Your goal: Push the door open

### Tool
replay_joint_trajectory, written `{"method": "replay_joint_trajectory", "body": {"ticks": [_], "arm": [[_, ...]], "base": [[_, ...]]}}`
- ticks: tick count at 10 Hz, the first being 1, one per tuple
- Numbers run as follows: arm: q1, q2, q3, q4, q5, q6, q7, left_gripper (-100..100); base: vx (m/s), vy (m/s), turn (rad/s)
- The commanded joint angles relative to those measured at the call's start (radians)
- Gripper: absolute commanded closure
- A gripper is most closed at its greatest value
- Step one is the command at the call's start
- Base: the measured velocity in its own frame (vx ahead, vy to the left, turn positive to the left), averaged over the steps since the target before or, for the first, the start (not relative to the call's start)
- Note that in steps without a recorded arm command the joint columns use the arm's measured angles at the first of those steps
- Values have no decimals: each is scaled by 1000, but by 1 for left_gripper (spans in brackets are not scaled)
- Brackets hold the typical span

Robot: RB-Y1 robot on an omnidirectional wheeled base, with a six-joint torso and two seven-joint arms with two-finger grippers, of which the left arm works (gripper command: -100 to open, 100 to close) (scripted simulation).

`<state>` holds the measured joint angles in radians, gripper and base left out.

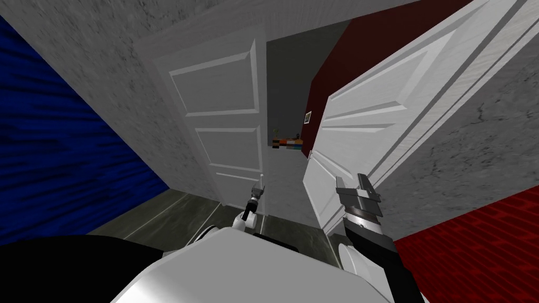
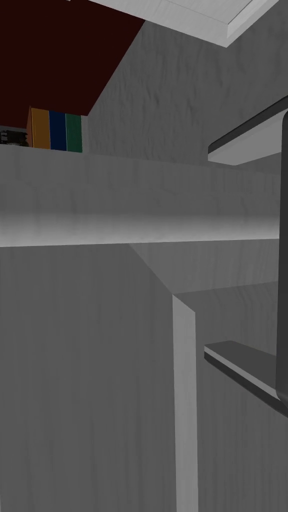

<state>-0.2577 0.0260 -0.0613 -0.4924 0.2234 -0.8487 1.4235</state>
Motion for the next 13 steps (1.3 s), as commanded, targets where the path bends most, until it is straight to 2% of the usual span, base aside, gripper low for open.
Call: {"method": "replay_joint_trajectory", "body": {"ticks": [1, 2, 3, 4, 9, 11, 12, 13], "arm": [[0, -15, 3, 0, 2, 1, 0, -100], [-1, -29, 4, 1, 3, 1, 0, -100], [3, -19, 2, -2, 2, 0, 1, -100], [3, -19, 2, -2, 2, 0, 1, 100], [3, -19, 2, -2, 2, 0, 1, 100], [0, -2, 17, -2, 12, 2, -4, 100], [0, -2, 17, -2, 12, 2, -4, 100], [1, 11, 30, -2, 21, 1, -8, 100]], "base": [[224, -2, -27], [186, -9, -28], [74, -8, -3], [-7, 1, 5], [-7, -2, -8], [155, -37, 15], [141, -30, 27], [151, -64, 11]]}}
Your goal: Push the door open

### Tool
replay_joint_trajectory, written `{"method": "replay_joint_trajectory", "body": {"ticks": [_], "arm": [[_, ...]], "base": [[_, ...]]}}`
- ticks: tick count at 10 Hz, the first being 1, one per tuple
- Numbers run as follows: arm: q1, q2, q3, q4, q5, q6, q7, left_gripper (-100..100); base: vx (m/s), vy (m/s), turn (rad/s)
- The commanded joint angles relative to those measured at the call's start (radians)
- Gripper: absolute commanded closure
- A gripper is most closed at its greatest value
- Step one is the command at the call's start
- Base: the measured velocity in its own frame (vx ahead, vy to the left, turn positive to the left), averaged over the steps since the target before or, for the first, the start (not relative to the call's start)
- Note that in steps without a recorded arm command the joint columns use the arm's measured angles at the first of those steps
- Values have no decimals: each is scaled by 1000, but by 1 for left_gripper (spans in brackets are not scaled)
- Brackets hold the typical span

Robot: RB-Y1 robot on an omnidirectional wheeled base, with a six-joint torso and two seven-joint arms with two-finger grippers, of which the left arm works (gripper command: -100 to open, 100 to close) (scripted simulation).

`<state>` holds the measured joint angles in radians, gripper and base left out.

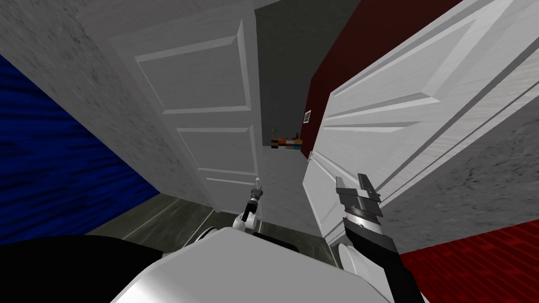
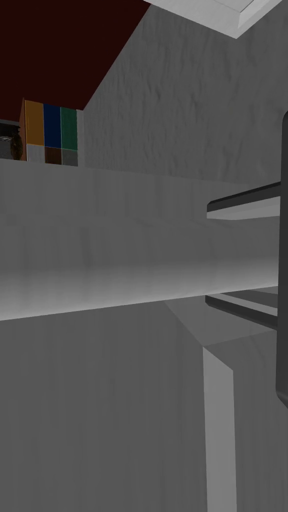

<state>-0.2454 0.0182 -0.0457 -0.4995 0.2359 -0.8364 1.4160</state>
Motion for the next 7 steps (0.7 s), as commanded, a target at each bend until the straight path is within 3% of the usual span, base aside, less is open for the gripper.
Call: {"method": "replay_joint_trajectory", "body": {"ticks": [1, 3, 6, 7], "arm": [[-12, 22, 18, 5, 11, -12, -2, 100], [-11, 29, 26, 5, 16, -13, -5, 100], [-11, 29, 26, 5, 16, -13, -5, 100], [-11, 41, 44, 6, 28, -14, -11, 100]], "base": [[181, -68, 59], [154, -27, 8], [12, -3, 36], [111, -37, 2]]}}
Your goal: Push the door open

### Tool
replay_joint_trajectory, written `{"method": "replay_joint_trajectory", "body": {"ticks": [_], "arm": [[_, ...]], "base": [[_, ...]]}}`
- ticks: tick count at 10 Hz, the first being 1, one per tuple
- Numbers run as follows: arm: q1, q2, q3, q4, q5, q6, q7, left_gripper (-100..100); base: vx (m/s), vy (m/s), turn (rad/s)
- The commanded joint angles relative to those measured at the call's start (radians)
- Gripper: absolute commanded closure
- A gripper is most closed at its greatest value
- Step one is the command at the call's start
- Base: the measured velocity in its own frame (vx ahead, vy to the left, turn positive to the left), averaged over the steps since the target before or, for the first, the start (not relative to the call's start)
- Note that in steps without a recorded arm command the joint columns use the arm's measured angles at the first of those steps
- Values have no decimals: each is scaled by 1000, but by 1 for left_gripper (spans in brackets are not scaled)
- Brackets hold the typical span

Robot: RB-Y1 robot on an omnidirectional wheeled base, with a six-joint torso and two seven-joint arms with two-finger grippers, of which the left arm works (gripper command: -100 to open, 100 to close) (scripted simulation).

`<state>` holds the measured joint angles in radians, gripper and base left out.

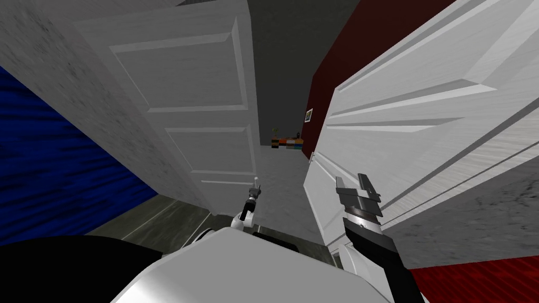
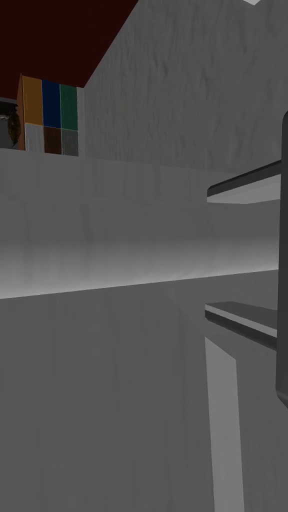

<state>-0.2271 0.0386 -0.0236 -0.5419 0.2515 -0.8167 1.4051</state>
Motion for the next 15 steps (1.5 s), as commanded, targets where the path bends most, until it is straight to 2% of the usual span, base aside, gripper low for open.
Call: {"method": "replay_joint_trajectory", "body": {"ticks": [1, 2, 3, 5, 6, 9, 13, 15], "arm": [[-29, 21, 22, 48, 12, -34, 0, 100], [-29, 21, 22, 48, 12, -34, 0, 100], [-28, 28, 37, 48, 22, -35, -5, 100], [-28, 28, 37, 48, 22, -35, -5, 100], [-27, 37, 58, 49, 36, -37, -12, 100], [-26, 45, 85, 49, 55, -40, -22, 100], [-26, 45, 85, 49, 55, -40, -22, 100], [-25, 47, 113, 50, 73, -43, -31, 100]], "base": [[143, -24, 17], [75, -14, 15], [129, -45, 21], [97, -32, 26], [158, -68, 46], [192, -55, 73], [43, -14, -2], [143, -49, 97]]}}
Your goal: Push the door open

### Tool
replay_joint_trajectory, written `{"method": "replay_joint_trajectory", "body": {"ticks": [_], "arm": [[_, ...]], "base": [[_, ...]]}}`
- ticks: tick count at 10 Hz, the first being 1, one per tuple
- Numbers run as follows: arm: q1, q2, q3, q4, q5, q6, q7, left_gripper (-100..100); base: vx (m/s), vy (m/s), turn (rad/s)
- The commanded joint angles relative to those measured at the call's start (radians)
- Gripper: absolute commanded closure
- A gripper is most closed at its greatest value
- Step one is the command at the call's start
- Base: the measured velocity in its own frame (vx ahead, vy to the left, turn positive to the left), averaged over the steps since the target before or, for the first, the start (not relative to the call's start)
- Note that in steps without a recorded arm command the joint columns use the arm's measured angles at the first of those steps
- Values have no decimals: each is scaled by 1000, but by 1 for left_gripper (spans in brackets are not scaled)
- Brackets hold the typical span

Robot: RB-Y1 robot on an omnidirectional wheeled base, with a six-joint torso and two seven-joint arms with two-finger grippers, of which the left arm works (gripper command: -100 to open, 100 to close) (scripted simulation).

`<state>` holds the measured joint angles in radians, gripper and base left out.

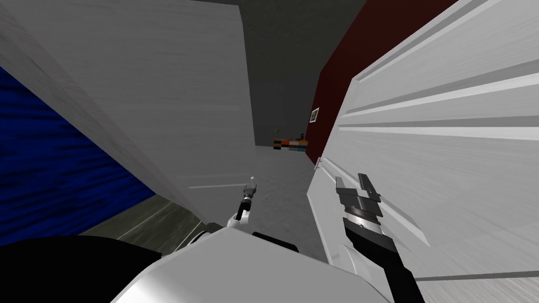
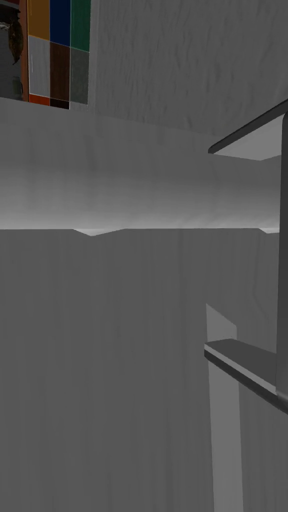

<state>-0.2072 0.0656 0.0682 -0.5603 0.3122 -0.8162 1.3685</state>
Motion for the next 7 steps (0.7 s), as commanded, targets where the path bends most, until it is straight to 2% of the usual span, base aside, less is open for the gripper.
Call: {"method": "replay_joint_trajectory", "body": {"ticks": [1, 2, 4, 5, 7], "arm": [[-45, 20, 21, 50, 12, -43, 5, 100], [-42, 20, 21, 26, 12, -39, 5, 100], [-45, 20, 21, 68, 12, -43, 5, 100], [-44, 20, 42, 68, 26, -45, -2, 100], [-44, 20, 42, 68, 26, -45, -2, 100]], "base": [[140, -64, 43], [51, -21, -39], [11, 4, -22], [102, -40, 57], [108, -49, 54]]}}
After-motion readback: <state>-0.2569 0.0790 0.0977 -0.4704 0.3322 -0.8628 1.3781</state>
